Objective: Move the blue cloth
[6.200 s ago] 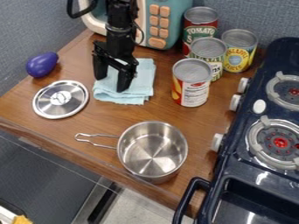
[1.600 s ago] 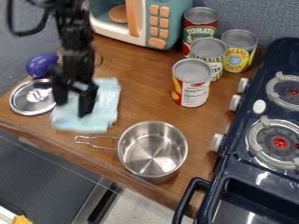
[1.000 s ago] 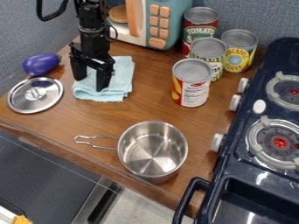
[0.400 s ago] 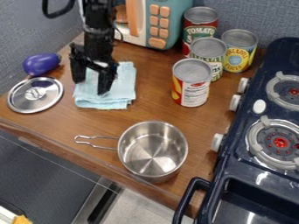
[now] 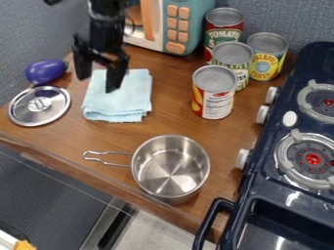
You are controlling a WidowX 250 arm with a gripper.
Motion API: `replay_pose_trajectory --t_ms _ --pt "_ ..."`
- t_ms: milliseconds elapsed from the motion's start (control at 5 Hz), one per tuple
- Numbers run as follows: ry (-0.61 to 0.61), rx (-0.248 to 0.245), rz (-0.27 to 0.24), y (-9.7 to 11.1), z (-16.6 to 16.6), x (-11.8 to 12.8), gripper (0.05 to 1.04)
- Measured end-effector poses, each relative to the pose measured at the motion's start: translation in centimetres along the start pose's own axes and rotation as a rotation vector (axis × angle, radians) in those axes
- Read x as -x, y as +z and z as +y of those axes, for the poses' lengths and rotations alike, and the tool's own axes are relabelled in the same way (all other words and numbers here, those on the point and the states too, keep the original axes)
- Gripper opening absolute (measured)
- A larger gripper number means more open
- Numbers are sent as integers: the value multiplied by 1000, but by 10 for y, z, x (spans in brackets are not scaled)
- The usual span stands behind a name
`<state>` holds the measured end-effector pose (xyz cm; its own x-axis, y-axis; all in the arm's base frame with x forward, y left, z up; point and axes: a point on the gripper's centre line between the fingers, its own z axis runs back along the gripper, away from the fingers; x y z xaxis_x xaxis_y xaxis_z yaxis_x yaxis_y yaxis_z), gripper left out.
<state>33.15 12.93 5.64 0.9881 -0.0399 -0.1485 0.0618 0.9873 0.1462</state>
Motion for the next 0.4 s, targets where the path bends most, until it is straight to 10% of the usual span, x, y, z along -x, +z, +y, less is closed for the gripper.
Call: replay_pose_trajectory --t_ms 400 --pt "-51 19 -120 30 -8 22 1000"
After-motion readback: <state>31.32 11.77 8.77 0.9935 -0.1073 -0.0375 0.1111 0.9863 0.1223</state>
